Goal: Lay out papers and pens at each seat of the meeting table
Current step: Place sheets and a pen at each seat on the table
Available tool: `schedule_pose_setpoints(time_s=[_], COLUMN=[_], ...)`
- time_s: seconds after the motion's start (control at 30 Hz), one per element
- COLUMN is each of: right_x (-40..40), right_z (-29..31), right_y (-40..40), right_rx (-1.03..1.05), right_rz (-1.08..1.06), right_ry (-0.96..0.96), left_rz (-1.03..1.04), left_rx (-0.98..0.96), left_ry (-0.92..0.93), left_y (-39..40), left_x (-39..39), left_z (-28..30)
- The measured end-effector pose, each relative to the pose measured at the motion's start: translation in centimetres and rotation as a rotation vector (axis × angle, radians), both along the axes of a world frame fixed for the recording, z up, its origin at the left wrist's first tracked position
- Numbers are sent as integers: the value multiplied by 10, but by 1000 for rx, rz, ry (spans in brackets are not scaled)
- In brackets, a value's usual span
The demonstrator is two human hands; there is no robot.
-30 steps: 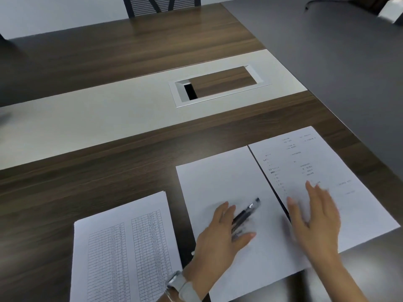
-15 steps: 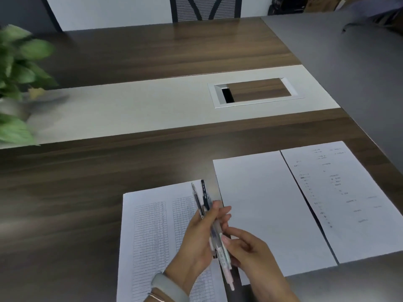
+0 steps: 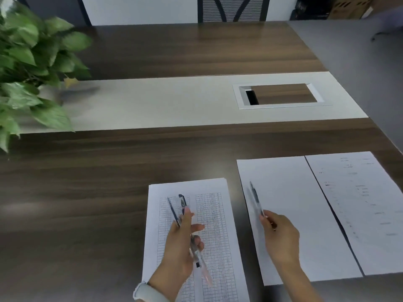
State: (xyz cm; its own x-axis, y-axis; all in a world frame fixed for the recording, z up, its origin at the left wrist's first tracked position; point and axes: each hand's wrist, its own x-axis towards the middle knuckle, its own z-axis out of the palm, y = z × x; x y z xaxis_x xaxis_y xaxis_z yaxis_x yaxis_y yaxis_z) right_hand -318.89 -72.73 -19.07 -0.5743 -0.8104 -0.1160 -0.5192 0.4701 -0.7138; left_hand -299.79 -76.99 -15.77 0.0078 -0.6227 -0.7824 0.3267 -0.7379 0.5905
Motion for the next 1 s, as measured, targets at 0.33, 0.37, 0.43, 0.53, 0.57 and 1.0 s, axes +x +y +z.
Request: schedule_pose_setpoints(time_s=[0.33, 0.37, 0.43, 0.53, 0.57, 1.0], right_x=[5, 7, 12, 29, 37, 85], right_z=[-28, -26, -23, -21, -16, 14], right_y=[-2, 0, 4, 16, 20, 28], right_rx=[-28, -39, 0, -23, -32, 308], right_rz=[-7, -21, -16, 44, 55, -48], right_ry=[112, 126, 209, 260, 202, -345], left_rz=[-30, -30, -42, -65, -59, -167], left_rx=[-128, -138, -162, -196, -195, -122], left_ry=[-229, -257, -330, -501, -555, -578], left_y=[9, 10, 12, 15, 16, 31], left_x=[46, 49, 57, 68, 73, 103], left_z=[-12, -13, -13, -10, -10, -11])
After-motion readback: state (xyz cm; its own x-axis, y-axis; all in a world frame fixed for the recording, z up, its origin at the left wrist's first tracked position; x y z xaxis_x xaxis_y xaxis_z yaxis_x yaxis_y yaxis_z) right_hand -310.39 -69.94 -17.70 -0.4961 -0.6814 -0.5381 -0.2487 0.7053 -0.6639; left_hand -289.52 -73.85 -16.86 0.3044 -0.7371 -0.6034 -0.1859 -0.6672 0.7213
